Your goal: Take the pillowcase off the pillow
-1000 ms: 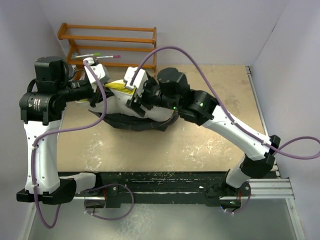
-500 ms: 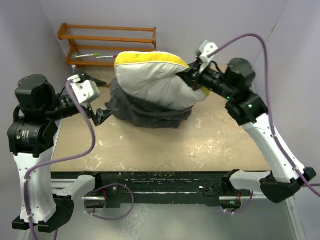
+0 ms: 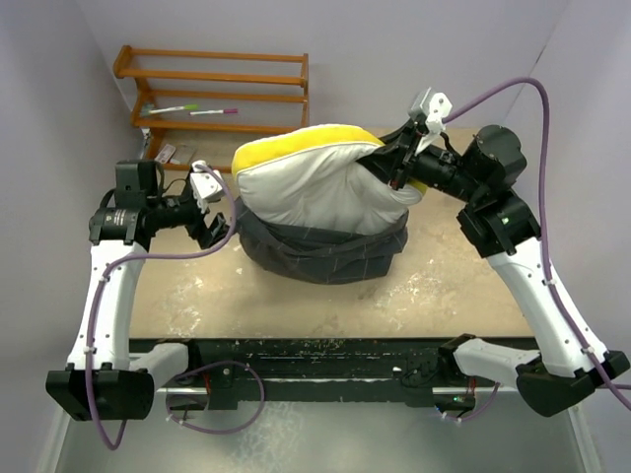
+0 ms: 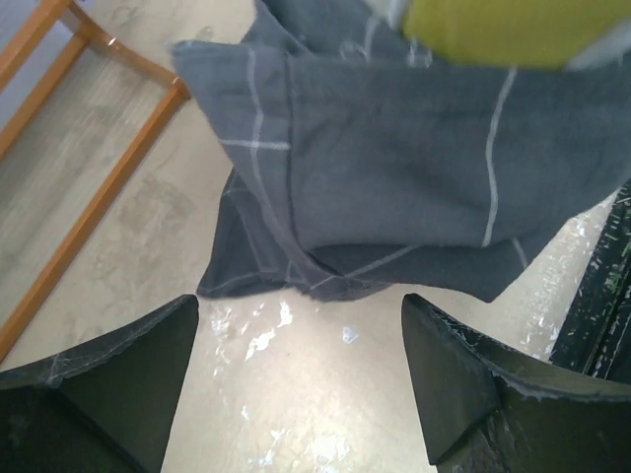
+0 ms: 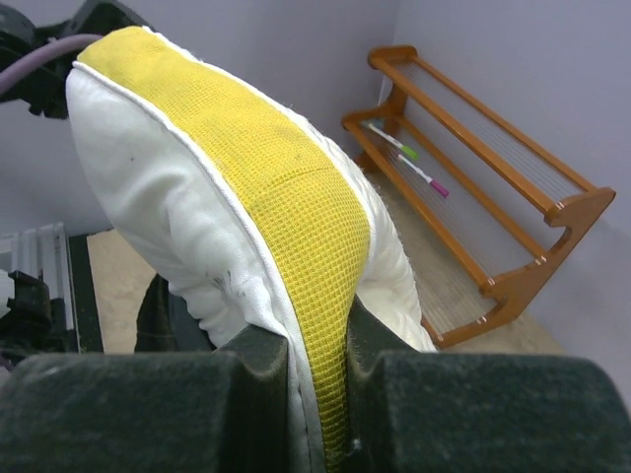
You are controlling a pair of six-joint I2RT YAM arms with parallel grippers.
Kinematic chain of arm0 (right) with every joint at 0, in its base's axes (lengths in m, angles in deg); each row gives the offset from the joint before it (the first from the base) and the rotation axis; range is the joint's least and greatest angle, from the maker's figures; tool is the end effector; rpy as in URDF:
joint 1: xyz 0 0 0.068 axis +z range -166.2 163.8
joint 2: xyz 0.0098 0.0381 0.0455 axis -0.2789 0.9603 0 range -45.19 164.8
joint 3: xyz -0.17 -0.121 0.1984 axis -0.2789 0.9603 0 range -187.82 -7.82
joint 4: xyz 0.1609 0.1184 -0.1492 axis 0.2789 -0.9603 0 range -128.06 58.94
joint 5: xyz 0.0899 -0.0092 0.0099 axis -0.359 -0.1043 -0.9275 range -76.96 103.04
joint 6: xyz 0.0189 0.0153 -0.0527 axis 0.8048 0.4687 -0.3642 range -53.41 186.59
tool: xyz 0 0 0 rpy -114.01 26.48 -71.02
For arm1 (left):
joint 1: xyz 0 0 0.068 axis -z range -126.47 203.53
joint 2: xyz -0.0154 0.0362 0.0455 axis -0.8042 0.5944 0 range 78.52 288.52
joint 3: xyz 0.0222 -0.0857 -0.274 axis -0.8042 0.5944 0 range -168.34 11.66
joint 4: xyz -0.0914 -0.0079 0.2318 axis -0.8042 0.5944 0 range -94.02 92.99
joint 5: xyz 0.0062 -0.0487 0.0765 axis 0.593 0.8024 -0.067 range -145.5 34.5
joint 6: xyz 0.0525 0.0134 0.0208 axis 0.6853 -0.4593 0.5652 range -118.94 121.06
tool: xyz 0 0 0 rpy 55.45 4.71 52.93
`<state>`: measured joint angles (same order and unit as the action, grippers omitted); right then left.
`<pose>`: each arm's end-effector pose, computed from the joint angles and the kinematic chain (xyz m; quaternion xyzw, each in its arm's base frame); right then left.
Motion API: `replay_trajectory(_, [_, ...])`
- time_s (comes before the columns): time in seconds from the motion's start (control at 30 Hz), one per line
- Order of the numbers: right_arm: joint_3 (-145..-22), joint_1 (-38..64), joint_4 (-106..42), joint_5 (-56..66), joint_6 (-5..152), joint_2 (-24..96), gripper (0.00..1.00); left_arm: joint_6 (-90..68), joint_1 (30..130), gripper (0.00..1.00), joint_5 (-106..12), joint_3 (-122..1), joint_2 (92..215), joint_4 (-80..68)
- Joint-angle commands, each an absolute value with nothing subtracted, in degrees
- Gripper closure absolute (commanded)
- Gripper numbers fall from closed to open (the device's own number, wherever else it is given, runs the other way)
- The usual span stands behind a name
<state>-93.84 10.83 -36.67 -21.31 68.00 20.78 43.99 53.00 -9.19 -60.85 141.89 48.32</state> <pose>0.1750 0.1156 0.5318 -0.3573 0.5190 0.3608 0.6875 0.1894 -0.0283 0.3892 0.4508 0.7302 -0.2000 0.4728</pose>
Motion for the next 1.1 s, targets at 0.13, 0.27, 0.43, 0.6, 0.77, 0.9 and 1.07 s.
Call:
replay_trajectory(0.13, [-96.15,8.91,-16.63,-18.86,79.47,19.51,1.0,58.02,50.97,0.11,7.64,-53.56,139.0,54.39])
replay_trajectory(0.27, [-95.19,8.47,-9.91,-21.12,84.26,19.88,1.0,55.94,50.9,0.09,3.28,-47.18,135.47,47.1])
replay_trajectory(0.43, [-95.45,8.16,-8.93,-23.61,85.36,20.03,1.0,52.61,48.9,0.28,0.41,-44.73,134.63,37.08])
replay_trajectory(0.6, [-95.69,7.48,-10.86,-23.05,84.0,19.07,1.0,61.3,44.89,0.81,-1.38,-49.37,140.89,43.91])
replay_trajectory(0.77, [-96.45,6.66,-9.25,-22.73,86.31,19.6,1.0,63.58,43.75,0.98,-1.89,-46.63,139.25,44.26])
replay_trajectory(0.9, [-96.5,6.19,-5.59,-20.24,90.04,20.01,1.0,60.61,43.83,1.0,-0.37,-43.48,136.29,41.41])
replay_trajectory(1.07, [-97.54,3.62,-0.43,-12.65,95.73,19.47,1.0,56.31,43.78,1.0,-9.67,-38.49,137.05,33.87])
